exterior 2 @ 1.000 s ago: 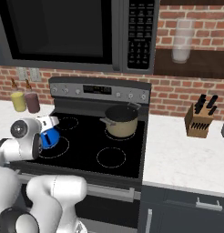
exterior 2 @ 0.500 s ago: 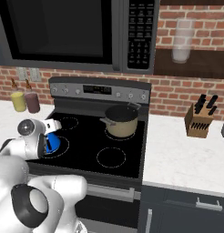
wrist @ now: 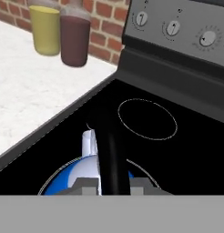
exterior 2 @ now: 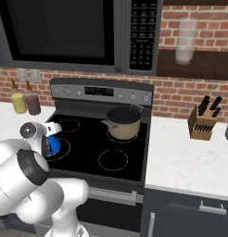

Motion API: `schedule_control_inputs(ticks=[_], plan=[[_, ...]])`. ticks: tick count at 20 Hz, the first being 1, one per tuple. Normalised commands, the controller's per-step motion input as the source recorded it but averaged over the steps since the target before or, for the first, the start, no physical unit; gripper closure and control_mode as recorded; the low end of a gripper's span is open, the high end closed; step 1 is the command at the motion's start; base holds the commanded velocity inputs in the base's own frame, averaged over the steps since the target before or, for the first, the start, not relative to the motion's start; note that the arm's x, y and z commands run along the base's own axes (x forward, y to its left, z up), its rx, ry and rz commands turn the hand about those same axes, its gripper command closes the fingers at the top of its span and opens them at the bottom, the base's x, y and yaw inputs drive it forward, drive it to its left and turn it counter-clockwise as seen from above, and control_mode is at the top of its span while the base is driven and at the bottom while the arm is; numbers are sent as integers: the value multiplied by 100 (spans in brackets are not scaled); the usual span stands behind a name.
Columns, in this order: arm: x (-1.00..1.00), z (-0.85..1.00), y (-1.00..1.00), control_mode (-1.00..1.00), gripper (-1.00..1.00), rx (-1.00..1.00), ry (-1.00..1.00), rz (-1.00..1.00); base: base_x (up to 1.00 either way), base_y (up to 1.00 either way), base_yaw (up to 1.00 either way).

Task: Pick the kettle from the counter and place it on a stove burner. Then turn the burner on.

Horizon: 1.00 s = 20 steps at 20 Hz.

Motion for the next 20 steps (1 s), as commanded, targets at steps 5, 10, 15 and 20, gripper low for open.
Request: schedule_control_inputs(ticks=[5, 10, 15, 20], plan=[[33, -15, 2, -100, 100, 0, 0, 0, 0, 0, 0], [32, -34, 0, -100, 100, -5, 0, 0, 0, 0, 0], [5, -52, 5, -100, 100, -13, 3, 0, 0, 0, 0], [0, -29, 4, -100, -100, -8, 2, 0, 0, 0, 0]])
